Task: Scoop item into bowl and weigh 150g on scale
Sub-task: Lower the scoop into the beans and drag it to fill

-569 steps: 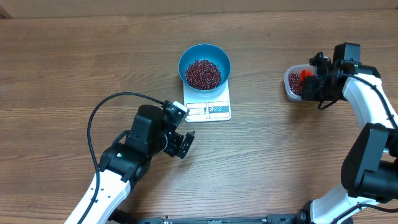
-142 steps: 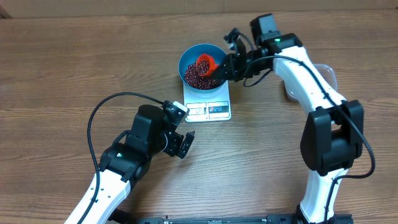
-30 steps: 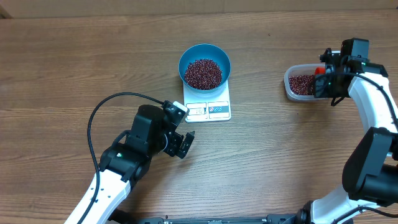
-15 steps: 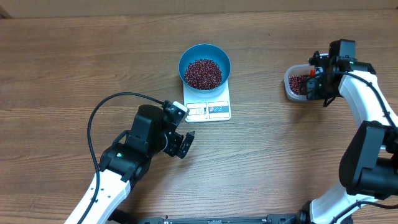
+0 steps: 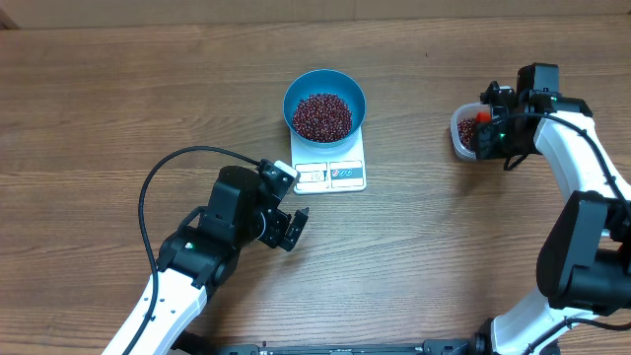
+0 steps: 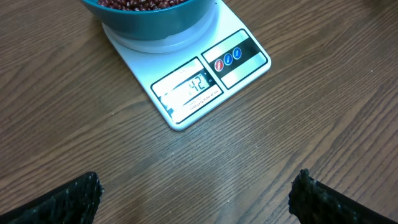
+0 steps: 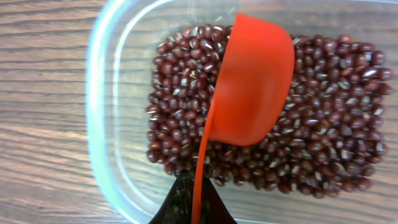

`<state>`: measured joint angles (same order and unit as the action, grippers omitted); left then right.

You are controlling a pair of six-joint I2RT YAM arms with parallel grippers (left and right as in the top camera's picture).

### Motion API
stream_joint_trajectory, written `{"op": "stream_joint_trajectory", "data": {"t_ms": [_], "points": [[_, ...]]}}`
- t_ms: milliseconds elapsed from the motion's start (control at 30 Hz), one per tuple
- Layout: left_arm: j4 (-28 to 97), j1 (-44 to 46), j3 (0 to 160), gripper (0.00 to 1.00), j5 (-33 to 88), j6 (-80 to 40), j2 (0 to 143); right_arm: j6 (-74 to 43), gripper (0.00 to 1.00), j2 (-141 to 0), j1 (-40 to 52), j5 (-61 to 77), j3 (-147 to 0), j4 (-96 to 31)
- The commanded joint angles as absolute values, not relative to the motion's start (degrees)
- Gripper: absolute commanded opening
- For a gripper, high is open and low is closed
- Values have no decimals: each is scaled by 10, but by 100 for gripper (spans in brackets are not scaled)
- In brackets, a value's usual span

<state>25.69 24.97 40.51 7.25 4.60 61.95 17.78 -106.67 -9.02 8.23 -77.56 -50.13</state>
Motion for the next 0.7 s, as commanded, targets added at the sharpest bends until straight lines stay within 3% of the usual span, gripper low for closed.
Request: {"op": "stream_joint_trajectory", "data": {"t_ms": [0,667], "points": [[256,248,403,100,69,41,622,181,4,-1078,-86,163,-773,-517],[257,248,403,100,69,41,622,163,4,-1078,-210,284,-818,-564]]}}
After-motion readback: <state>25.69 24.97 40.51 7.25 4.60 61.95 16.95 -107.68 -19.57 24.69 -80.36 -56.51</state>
